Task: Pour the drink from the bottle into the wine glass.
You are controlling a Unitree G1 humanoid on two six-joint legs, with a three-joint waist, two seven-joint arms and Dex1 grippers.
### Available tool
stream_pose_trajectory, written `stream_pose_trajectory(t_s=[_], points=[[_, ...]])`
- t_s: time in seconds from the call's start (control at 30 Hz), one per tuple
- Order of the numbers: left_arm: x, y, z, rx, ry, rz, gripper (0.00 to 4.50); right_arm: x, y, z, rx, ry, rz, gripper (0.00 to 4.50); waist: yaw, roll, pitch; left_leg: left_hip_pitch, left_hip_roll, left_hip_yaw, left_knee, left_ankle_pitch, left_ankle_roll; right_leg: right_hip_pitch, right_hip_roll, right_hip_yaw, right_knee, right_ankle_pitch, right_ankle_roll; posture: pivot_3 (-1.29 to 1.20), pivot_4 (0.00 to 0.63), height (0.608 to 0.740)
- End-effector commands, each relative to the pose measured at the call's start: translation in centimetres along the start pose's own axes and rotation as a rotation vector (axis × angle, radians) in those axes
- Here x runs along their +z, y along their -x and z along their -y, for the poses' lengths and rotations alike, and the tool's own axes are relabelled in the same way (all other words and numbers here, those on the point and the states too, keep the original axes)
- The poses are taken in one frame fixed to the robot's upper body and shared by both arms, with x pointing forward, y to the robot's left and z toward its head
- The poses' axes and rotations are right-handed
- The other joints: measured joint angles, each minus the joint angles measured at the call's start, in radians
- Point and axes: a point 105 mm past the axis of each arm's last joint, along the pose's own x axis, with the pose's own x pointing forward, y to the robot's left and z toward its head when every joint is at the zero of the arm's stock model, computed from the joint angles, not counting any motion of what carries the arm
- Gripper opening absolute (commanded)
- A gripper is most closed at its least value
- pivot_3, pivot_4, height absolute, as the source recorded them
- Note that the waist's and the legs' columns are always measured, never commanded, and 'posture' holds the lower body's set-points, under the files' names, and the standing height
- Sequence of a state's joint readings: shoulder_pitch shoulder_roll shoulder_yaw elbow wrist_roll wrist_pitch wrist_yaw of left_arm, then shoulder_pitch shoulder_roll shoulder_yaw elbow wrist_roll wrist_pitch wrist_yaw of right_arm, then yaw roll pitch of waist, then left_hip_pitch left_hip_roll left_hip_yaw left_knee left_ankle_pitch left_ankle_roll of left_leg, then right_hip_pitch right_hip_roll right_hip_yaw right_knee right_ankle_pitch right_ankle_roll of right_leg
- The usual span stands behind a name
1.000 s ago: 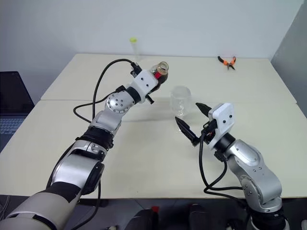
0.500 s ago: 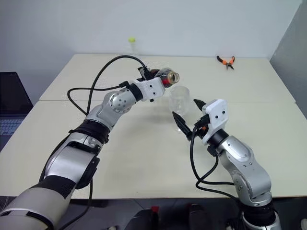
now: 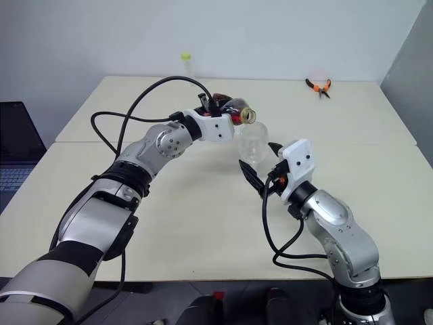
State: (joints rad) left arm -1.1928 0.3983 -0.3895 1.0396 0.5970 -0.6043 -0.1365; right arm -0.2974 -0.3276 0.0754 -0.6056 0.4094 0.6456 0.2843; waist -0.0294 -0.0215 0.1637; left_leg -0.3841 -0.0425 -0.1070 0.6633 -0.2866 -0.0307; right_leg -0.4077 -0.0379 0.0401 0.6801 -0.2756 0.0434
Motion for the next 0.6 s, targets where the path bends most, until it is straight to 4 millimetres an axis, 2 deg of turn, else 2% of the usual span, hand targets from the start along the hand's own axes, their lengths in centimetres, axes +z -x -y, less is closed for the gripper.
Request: stream_pose_trajectory(t_s=[0.03, 0.37, 0.6], points=[[1.0, -0.5, -2.8, 0.068, -0.072, 0.037, 0.74, 0.9, -0.2, 0.0, -0.005, 0.026, 0.022, 4.5, 0.0, 0.0, 0.0, 0.0, 0.0, 0.0, 0.0, 0.0, 0.0, 0.0, 0.0, 0.0, 0.0, 0.0, 0.0, 0.0, 0.15, 0.74], [0.6, -0.5, -2.7, 0.054, -0.145, 0.022, 0.74, 0.2, -0.4, 1.0, -0.065, 0.051, -0.023, 4.5, -0.001, 0.0, 0.0, 0.0, 0.0, 0.0, 0.0, 0.0, 0.0, -0.001, 0.0, 0.0, 0.0, 0.0, 0.0, 0.0, 0.15, 0.74], [0.8, -0.6, -3.5, 0.084, -0.19, 0.03, 0.72, 0.2, -0.4, 1.1, -0.073, 0.049, -0.03, 4.5, 0.0, 0.0, 0.0, -0.001, 0.0, 0.0, 0.0, 0.0, 0.0, -0.001, 0.0, 0.0, 0.0, 0.0, 0.0, 0.0, 0.15, 0.74]])
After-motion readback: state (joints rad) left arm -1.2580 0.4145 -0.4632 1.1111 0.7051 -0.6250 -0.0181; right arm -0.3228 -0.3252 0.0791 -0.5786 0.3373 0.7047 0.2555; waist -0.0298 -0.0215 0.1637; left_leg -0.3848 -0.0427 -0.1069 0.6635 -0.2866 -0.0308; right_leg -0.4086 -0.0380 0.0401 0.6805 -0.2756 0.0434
